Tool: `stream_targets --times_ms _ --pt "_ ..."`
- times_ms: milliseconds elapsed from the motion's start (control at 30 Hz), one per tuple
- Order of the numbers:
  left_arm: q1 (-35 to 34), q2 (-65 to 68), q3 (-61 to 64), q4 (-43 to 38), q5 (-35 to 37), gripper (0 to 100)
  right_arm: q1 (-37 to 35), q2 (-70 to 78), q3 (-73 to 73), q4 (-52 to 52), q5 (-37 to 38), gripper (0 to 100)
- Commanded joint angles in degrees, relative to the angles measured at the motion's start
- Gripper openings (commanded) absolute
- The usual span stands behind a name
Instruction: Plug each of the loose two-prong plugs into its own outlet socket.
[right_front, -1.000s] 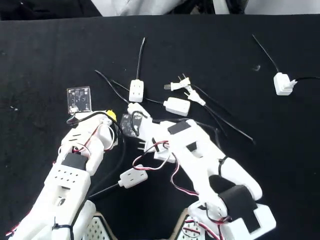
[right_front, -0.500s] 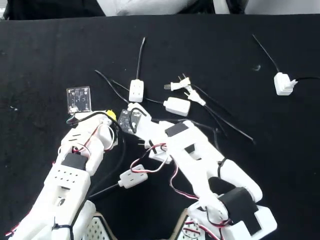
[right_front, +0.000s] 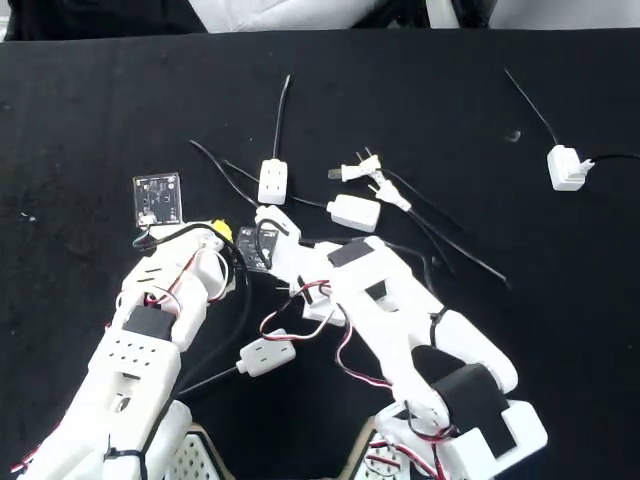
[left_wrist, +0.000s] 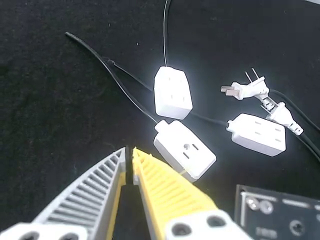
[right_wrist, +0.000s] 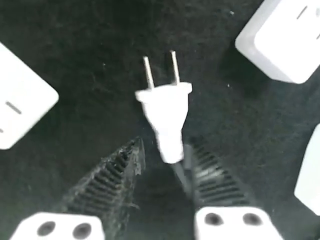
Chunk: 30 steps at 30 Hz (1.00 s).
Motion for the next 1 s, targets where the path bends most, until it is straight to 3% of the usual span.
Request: stream_targets --times_ms 0,267,367,533,967 --pt "0.4 -0.6 -1.3 -1.0 -0.4 3 -0.6 -0.5 -4.3 0.5 -0.5 2.2" --pt "0.4 -0.6 -1.2 -1.0 -0.4 3 -0.4 -0.6 -5.5 0.6 -12.3 1.0" --pt "0.4 -0.6 -1.2 -0.9 -0.4 3 4.0 -1.5 -4.1 0.5 -16.6 1.0" --pt "0.4 -0.6 -1.3 -0.9 -0.4 3 12.5 -10.6 2.8 -2.8 -16.6 1.0" --pt "0.5 -0.6 -1.0 -0.9 -0.4 3 11.2 -35.5 15.3 -3.0 -17.6 1.0"
